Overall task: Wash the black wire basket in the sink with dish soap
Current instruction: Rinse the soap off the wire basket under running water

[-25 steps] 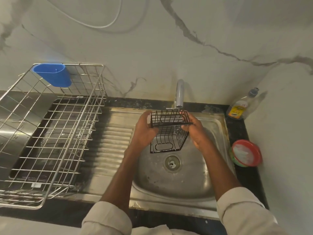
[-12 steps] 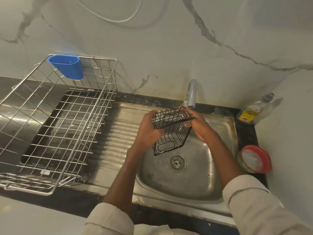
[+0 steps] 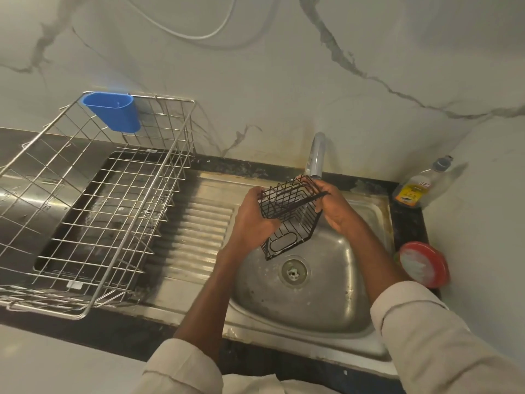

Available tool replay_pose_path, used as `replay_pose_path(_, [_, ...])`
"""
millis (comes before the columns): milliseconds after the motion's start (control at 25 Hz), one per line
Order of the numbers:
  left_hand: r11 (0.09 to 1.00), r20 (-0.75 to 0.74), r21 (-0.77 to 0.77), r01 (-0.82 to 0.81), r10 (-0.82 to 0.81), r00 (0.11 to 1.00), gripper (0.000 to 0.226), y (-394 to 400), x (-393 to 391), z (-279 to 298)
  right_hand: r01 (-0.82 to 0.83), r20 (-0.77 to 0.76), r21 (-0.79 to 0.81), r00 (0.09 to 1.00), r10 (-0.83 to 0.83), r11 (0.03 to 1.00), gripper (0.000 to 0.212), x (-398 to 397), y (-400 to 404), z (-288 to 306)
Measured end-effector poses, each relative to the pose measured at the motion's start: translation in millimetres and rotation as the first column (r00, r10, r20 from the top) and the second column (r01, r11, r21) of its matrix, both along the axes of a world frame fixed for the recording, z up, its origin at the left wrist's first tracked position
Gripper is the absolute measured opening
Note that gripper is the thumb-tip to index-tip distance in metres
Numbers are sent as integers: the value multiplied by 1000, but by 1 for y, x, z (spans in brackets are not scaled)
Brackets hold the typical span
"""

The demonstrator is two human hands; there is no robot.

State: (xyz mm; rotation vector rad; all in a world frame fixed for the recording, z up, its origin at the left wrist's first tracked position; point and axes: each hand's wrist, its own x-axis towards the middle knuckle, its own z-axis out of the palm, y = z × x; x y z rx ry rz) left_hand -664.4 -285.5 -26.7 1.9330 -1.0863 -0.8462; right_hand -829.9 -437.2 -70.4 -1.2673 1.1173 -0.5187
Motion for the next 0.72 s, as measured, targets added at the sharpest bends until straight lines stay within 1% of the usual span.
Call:
replay_pose_path(120, [1000, 2, -5, 11, -11, 1000, 81, 5, 6, 2, -13, -17, 0, 1000, 13, 1000, 83, 6, 3, 3])
replay_pose_path(200, [999, -2, -13, 33, -33, 999, 89, 7, 12, -2, -20, 0, -4, 1000, 20, 1000, 90, 5, 8, 2])
replay_pose_path(280, [998, 1, -17, 65, -65, 998, 96, 5, 16, -13, -5, -2, -15, 1000, 5, 1000, 91, -1, 14, -2])
replay_pose_path(440, [991, 7, 8, 135, -135, 991, 90, -1, 9, -15, 93, 21, 26, 995, -93, 995, 97, -25, 33, 1])
replay_pose_path(600, [979, 17, 16, 203, -203, 979, 88, -9, 1, -17, 136, 22, 11, 990, -136, 991, 91, -49, 47, 0])
replay_pose_path(720, [972, -4, -2, 233, -233, 972, 79, -19, -2, -24, 169, 21, -19, 985, -169, 985, 91, -65, 53, -6])
